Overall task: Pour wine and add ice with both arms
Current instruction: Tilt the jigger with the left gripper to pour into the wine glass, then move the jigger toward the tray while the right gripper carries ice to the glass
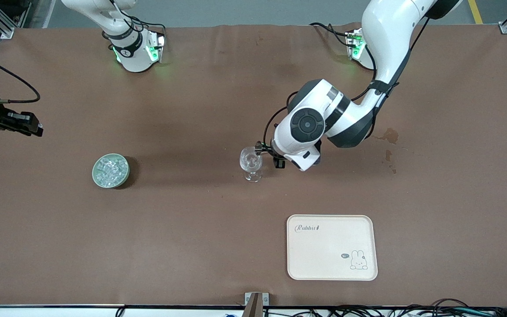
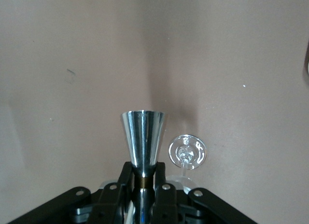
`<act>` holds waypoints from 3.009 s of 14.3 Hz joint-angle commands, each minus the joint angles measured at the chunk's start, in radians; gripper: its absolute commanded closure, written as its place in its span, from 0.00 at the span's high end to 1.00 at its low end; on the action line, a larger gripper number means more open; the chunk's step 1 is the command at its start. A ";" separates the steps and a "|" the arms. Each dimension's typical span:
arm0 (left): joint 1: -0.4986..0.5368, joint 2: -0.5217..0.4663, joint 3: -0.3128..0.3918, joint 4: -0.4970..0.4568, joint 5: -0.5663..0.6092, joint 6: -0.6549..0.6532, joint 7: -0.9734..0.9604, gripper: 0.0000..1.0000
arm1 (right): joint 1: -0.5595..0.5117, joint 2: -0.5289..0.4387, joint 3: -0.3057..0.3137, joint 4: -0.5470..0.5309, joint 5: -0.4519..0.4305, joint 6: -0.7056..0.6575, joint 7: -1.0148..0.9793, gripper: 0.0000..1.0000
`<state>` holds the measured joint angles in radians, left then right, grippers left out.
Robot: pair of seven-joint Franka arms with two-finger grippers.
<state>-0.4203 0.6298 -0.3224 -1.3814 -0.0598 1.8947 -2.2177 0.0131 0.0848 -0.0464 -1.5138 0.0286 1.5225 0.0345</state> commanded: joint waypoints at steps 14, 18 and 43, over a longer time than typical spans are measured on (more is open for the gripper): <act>-0.070 0.041 0.069 0.091 0.018 -0.057 -0.066 0.00 | -0.005 -0.013 0.003 -0.011 0.014 -0.004 0.015 0.01; -0.100 0.054 0.100 0.120 0.018 -0.083 -0.065 0.01 | -0.007 -0.013 0.003 -0.011 0.014 -0.004 0.015 0.01; 0.261 -0.045 0.082 0.094 -0.570 -0.028 0.725 0.00 | 0.125 -0.008 0.005 -0.013 0.047 0.008 0.183 0.01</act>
<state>-0.1969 0.6007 -0.2345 -1.2659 -0.5710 1.8476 -1.5781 0.1009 0.0849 -0.0387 -1.5138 0.0642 1.5205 0.1585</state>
